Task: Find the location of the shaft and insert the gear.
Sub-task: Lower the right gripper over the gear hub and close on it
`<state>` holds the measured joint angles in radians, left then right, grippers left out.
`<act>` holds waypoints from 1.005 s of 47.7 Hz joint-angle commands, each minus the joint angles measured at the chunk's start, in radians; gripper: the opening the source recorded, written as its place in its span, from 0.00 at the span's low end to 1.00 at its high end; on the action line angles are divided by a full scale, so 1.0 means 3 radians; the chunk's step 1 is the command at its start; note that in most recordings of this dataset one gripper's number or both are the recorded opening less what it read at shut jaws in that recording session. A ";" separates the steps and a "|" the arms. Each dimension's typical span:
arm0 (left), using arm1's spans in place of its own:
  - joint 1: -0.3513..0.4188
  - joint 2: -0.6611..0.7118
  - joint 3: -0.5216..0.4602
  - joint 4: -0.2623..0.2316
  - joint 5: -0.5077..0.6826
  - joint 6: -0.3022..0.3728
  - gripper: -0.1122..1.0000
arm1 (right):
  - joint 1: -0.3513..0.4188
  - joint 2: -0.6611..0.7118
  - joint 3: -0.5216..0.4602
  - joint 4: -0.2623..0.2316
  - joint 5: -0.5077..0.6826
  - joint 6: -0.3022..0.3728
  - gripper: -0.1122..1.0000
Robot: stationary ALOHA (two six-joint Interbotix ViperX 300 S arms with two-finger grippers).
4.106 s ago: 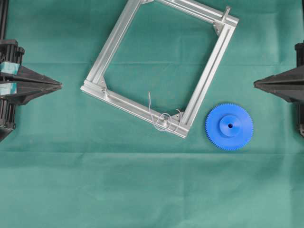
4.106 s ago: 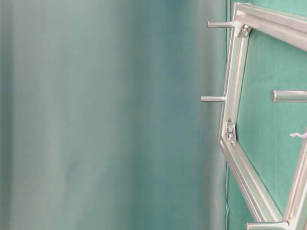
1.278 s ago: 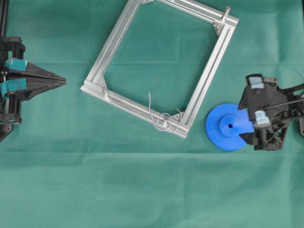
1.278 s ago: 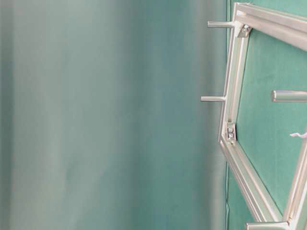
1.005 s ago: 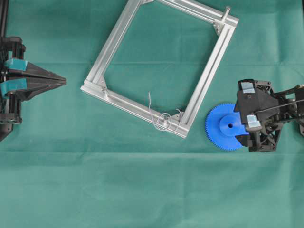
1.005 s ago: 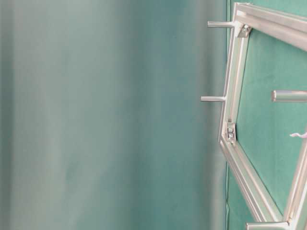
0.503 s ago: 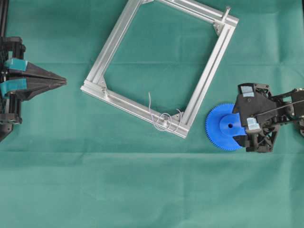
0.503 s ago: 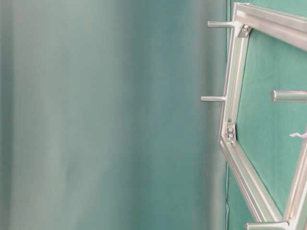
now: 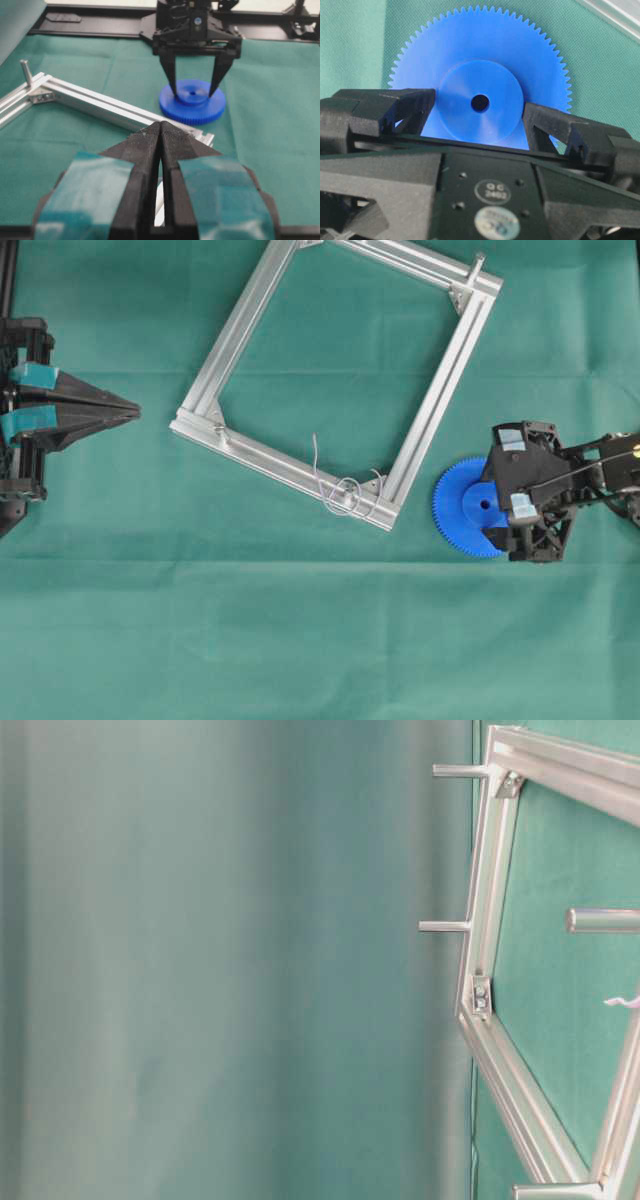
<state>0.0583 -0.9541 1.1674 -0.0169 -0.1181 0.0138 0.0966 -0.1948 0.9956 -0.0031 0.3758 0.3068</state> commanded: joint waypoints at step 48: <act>0.0010 0.0026 -0.0082 -0.0005 -0.0015 0.0000 0.11 | -0.0005 -0.0112 -0.0128 0.0005 0.0276 0.0010 0.72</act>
<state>0.0583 -0.9541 1.1674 -0.0169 -0.1181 0.0138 0.0966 -0.1994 0.9802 -0.0046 0.4341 0.3068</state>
